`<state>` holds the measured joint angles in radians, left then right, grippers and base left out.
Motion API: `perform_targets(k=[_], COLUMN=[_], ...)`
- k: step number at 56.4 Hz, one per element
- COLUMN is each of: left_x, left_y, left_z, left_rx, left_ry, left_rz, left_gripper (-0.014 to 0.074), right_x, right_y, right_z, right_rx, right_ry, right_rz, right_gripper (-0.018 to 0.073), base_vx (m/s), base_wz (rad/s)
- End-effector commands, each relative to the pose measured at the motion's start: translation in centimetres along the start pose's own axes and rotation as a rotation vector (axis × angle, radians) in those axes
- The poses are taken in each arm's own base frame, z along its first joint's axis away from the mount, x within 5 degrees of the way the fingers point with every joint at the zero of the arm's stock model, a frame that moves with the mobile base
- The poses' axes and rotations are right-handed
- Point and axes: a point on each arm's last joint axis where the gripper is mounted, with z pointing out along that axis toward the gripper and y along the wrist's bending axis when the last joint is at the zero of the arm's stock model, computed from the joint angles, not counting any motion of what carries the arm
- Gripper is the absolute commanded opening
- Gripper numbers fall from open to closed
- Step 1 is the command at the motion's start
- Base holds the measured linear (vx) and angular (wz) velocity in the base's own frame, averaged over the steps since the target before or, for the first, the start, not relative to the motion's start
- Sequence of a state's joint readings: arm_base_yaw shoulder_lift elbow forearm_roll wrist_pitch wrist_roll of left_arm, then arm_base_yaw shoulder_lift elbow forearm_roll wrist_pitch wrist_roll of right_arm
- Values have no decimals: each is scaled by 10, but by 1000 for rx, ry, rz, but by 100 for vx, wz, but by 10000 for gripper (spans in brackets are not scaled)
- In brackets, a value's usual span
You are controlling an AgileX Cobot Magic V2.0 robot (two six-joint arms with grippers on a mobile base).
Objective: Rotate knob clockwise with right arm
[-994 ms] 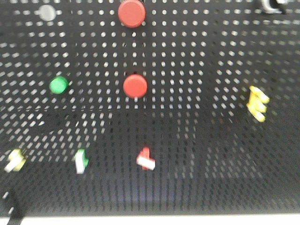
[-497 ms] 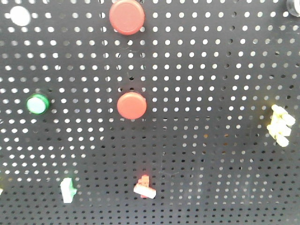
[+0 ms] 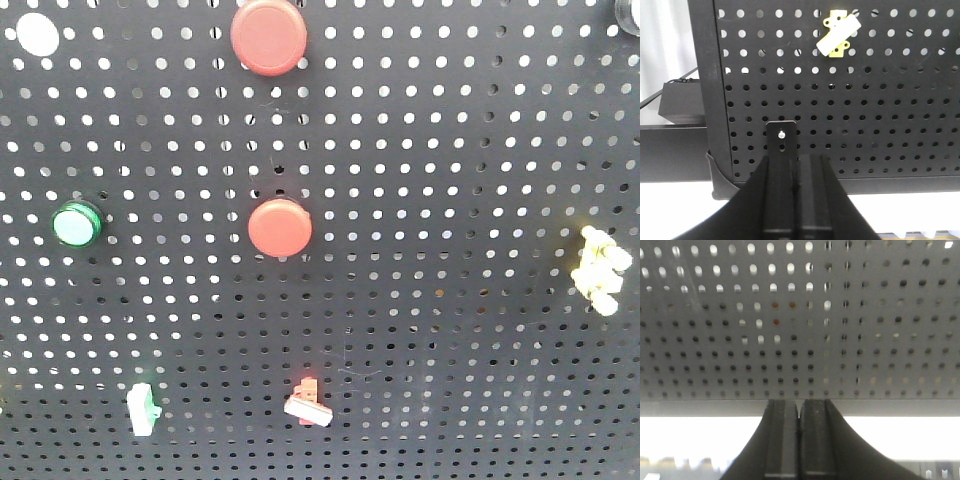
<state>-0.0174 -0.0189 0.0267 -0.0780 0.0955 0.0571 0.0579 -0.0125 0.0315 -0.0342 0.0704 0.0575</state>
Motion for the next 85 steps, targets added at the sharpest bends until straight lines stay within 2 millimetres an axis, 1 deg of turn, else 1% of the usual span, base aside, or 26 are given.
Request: perform_targets(k=[1,6,11,12,15,16,19,22,23,24,25,26,27,28,30,33,37,39,43,46,50,54,59,63,76,85], left_x=[-4,-4,-4,-4,-4,-4,-4,-4,-4,-4,-4,-4,-4,-4,-4,-4,-4,-4,-4,-4,-4,-4,-4,-4,-4,-4], left_y=[0,0,0,0,0,0,0,0,0,0,0,0,0,0,0,0,0,0,0,0,0,0,0,0,0,0], left_z=[0,0,0,0,0,0,0,0,0,0,0,0,0,0,0,0,0,0,0,0,0,0,0,0,0,0], left_rx=[2,2,2,2,2,2,2,2,2,2,2,2,2,2,2,2,2,2,2,2,2,2,2,2,2,2], left_ry=[-84,-84,-84,-84,-84,-84,-84,-84,-84,-84,-84,-84,-84,-84,-84,-84,-84,-84,-84,-84,-84,-84,-84,-84,-84,-84], left_rz=[-8,-8,-8,-8,-8,-8,-8,-8,-8,-8,-8,-8,-8,-8,-8,-8,-8,-8,-8,-8,-8,-8,-8,-8,-8,-8], left_gripper=[-6,-6,-6,-6,-6,-6,-6,-6,-6,-6,-6,-6,-6,-6,-6,-6,-6,-6,-6,-6,-6,-6,-6,-6,-6,-6], right_x=[-20,-45,-87,-99,-126,-140,-169,-209,-218,-233,-242,-250,-264,-271,-290,-312,-330,-339,-349,-352,-352,-350,-346,-347,-358,-359], right_y=[1,1,2,2,3,3,3,4,4,4,5,5,5,5,6,7,8,10,14,19,27,36,44,47,43,43], right_z=[-3,-8,-19,-22,-25,-26,-26,-27,-22,-24,-22,-16,-17,-11,-5,2,11,12,21,29,40,50,57,58,58,58], right_rx=[-11,-12,-9,-7,-1,2,10,19,22,26,29,30,34,33,31,26,5,-11,-65,-114,-193,-253,-288,-284,-200,-196], right_ry=[-205,-252,-271,-279,-280,-284,-282,-299,-275,-291,-287,-268,-274,-256,-246,-225,-165,-151,-126,-124,-122,-126,-146,-180,-288,-297], right_rz=[11,15,12,7,-23,-35,-72,-114,-136,-151,-170,-183,-199,-206,-211,-205,-173,-150,-104,-90,-135,-299,-570,-690,-742,-719], right_gripper=[-8,-8,-8,-8,-8,-8,-8,-8,-8,-8,-8,-8,-8,-8,-8,-8,-8,-8,-8,-8,-8,-8,-8,-8,19,87], base_vx=[0,0,0,0,0,0,0,0,0,0,0,0,0,0,0,0,0,0,0,0,0,0,0,0,0,0], base_wz=[0,0,0,0,0,0,0,0,0,0,0,0,0,0,0,0,0,0,0,0,0,0,0,0,0,0])
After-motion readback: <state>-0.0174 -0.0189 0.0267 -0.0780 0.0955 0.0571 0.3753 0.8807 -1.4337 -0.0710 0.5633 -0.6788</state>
